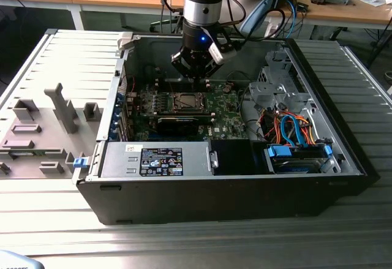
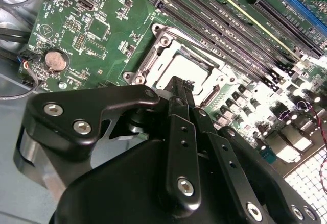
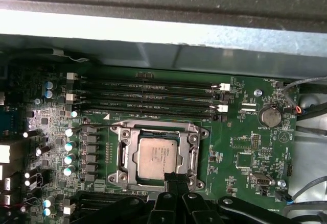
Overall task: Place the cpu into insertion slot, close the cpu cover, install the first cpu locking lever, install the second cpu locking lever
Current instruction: 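Install the first cpu locking lever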
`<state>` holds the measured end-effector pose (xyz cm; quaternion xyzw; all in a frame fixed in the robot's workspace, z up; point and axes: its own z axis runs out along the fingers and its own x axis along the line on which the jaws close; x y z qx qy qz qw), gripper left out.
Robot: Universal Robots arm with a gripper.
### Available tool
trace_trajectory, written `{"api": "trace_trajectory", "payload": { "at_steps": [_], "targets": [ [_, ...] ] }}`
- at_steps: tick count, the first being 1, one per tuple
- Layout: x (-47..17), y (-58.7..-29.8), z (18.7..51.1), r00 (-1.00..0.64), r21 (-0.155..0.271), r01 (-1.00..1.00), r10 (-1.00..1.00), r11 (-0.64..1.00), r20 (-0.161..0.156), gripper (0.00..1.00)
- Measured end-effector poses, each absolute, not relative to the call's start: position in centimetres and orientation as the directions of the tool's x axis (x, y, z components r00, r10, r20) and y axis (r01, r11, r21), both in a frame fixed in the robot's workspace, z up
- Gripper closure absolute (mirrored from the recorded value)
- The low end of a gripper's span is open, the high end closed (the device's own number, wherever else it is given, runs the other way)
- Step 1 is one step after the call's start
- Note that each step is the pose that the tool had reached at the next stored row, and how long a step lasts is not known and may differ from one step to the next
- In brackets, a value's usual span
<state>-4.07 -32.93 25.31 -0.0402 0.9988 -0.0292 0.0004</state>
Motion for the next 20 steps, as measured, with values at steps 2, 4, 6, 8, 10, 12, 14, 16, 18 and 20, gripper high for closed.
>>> {"api": "trace_trajectory", "payload": {
  "at_steps": [2,4,6,8,10,12,14,16,18,20],
  "targets": [
    [-4.07,-32.93,25.31,-0.996,-0.058,-0.084,-0.084,0.995,0.002,0.89],
    [-4.07,-32.93,25.31,-0.996,-0.058,-0.088,-0.089,0.994,0.002,0.89],
    [-4.07,-32.93,25.31,-0.996,-0.058,-0.092,-0.092,0.994,0.002,0.89],
    [-4.07,-32.93,25.31,-0.995,-0.058,-0.096,-0.096,0.994,0.002,0.89],
    [-4.07,-32.93,25.31,-0.995,-0.058,-0.101,-0.101,0.993,0.002,0.89],
    [-4.07,-32.93,25.31,-0.994,-0.058,-0.107,-0.107,0.993,0.002,0.89],
    [-4.07,-32.93,25.31,-0.994,-0.058,-0.112,-0.112,0.992,0.002,0.89],
    [-4.07,-32.93,25.31,-0.993,-0.058,-0.115,-0.115,0.992,0.002,0.89],
    [-4.07,-32.93,25.31,-0.993,-0.058,-0.121,-0.121,0.991,0.002,0.89],
    [-4.07,-32.93,25.31,-0.992,-0.058,-0.127,-0.127,0.99,0.002,0.89]
  ]
}}
